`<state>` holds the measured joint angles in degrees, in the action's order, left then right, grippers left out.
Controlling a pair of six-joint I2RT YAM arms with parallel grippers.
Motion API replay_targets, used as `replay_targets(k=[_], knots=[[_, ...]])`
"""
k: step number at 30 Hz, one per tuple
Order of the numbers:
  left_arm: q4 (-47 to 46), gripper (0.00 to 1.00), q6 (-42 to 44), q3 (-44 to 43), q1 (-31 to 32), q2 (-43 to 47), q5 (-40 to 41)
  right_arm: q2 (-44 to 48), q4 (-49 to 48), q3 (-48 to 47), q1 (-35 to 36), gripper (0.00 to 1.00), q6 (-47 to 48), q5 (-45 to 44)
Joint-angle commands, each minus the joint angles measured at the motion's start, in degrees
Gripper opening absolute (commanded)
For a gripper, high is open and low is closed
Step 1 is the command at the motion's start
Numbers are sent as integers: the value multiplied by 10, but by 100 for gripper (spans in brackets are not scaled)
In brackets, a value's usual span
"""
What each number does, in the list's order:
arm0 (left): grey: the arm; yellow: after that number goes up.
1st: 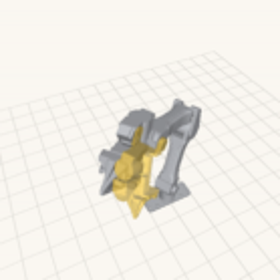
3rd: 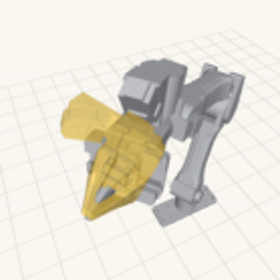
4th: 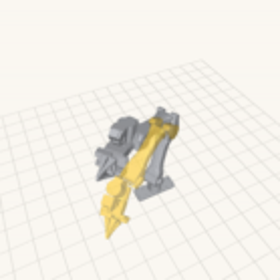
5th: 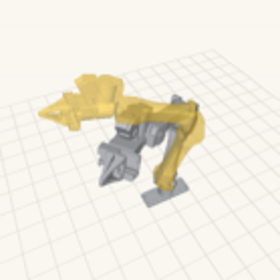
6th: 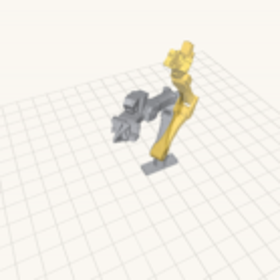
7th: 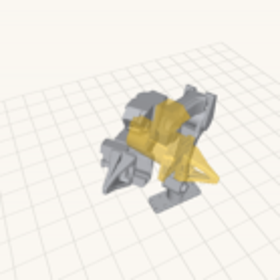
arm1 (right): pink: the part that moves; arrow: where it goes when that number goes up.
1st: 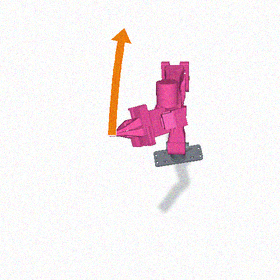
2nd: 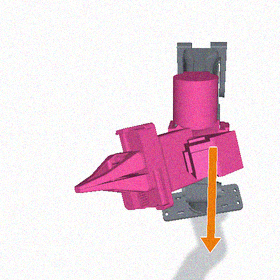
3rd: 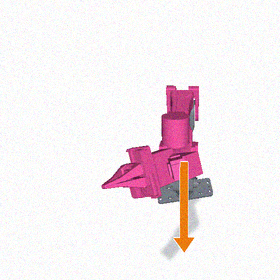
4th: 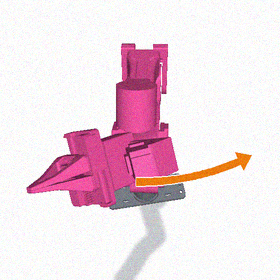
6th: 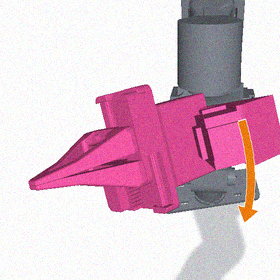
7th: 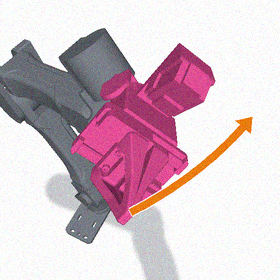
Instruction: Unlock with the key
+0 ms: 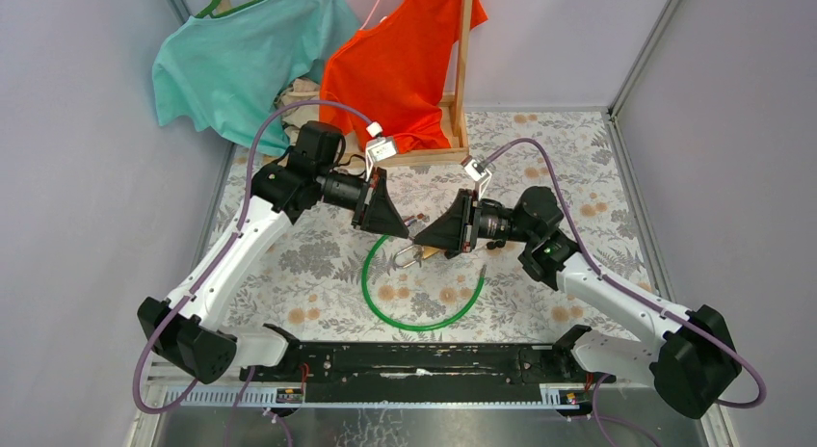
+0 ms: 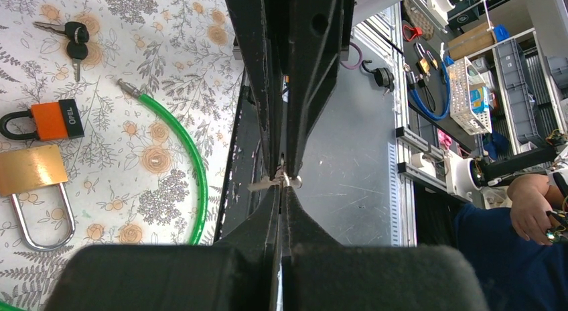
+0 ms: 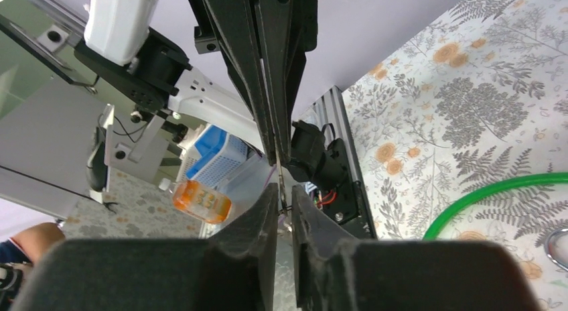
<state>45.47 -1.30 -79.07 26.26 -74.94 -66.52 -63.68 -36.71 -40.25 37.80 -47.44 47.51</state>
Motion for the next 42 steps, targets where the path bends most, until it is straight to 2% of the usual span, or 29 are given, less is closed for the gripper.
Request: replay_targets(k=[1,2,3,9,12,13,14,16,20,23,27,31,34,38,42], knots=[[-26,0,-9,-19,0,8,2,17,-24,4,-1,11,3,0],[-26,0,-10,-19,0,8,2,17,-24,4,-1,4,4,2],[-27,0,-11,-20,0,8,3,18,-25,4,-1,0,4,4],[-29,0,-9,-13,0,10,13,17,-4,-13,-5,0,-1,40],[-14,7,10,-11,-1,8,19,15,34,-30,-10,0,11,55],[-6,14,15,-12,-1,5,21,15,58,-37,-11,0,26,56],[5,25,23,-14,0,2,25,15,85,-46,-12,0,42,57],[30,53,44,-20,-1,-5,41,16,156,-68,-12,0,93,56],[77,71,114,-28,-1,-14,107,7,331,-126,-15,0,182,41],[118,77,219,-22,-3,-34,148,8,421,-142,-22,0,219,11],[111,77,305,15,-3,-90,195,27,527,-142,-33,0,242,-80],[11,67,224,50,-2,-171,236,61,610,-138,-36,0,244,-176],[-86,63,158,78,3,-216,276,90,641,-135,-37,0,244,-218],[-159,59,154,85,13,-271,321,114,676,-144,-37,0,253,-254],[-164,55,177,81,22,-299,314,111,699,-160,-37,0,262,-260]])
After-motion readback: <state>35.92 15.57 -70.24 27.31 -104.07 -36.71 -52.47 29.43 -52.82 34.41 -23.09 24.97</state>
